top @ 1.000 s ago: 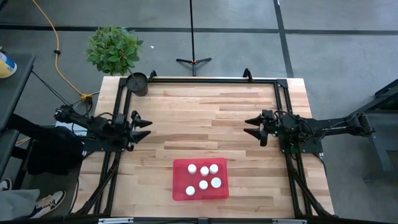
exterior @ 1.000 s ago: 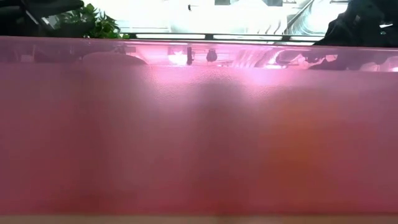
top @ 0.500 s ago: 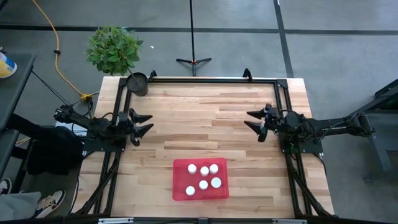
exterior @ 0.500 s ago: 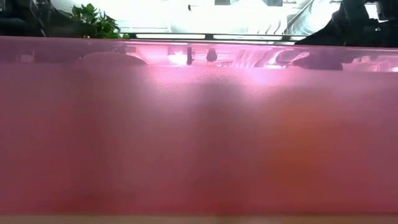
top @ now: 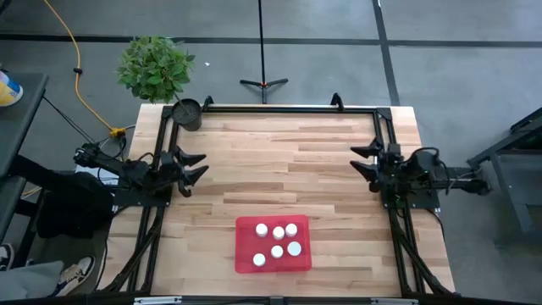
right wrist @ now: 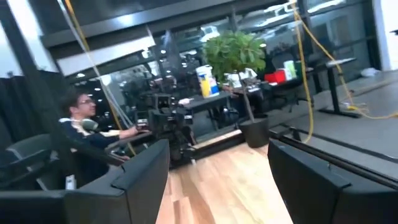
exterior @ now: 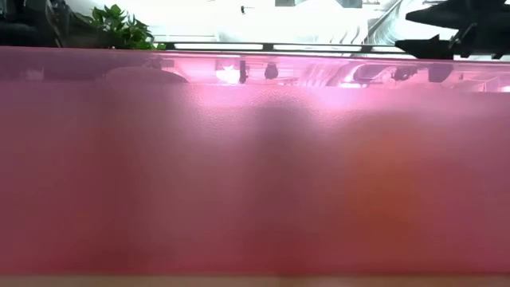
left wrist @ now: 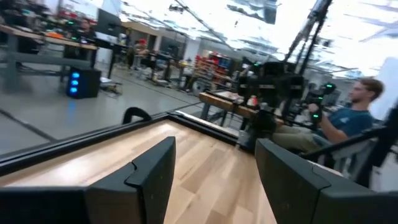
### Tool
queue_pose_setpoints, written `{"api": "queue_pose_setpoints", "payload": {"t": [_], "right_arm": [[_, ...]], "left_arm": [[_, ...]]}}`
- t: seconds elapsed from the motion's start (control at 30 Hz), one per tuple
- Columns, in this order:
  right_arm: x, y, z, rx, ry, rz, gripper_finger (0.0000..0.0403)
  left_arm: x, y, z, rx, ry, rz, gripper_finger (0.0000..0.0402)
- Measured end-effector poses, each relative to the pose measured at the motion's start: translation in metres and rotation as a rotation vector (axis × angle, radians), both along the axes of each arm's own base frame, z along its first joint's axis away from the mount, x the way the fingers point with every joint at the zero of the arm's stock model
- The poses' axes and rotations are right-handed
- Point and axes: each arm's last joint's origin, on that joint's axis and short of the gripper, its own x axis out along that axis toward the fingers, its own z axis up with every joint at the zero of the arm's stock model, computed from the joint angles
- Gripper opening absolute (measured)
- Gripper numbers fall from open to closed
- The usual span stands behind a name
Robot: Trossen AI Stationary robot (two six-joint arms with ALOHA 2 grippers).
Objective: Pick and place pill bottles into a basket
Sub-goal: Return to Home Position
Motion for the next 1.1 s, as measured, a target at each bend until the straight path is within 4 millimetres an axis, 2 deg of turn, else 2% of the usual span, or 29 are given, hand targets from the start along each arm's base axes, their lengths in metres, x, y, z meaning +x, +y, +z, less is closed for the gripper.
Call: {"api": "queue_pose_setpoints", "payload": {"t": [0.27,0.47,0.63,0.87,1.1], "right_arm": [[-0.001,0.001,-0.005,-0.002,0.042,0.029,0.0264],[-0.002,0.001,-0.004,0.000,0.032,0.028,0.0264],[-0.002,0.001,-0.004,0.006,0.030,0.056,0.0264],[-0.002,0.002,-0.004,0.012,0.029,0.065,0.0264],[-0.002,0.002,-0.004,0.011,0.032,0.066,0.0263]], "left_arm": [[0.000,-0.003,0.005,0.032,-0.049,-0.125,0.0255],[0.000,-0.003,0.006,0.051,-0.055,-0.119,0.0255],[0.002,0.006,0.007,0.070,-0.064,-0.056,0.0255],[0.005,0.020,0.006,0.062,-0.076,-0.108,0.0255],[0.006,0.024,0.002,0.043,-0.049,-0.100,0.0255]]}}
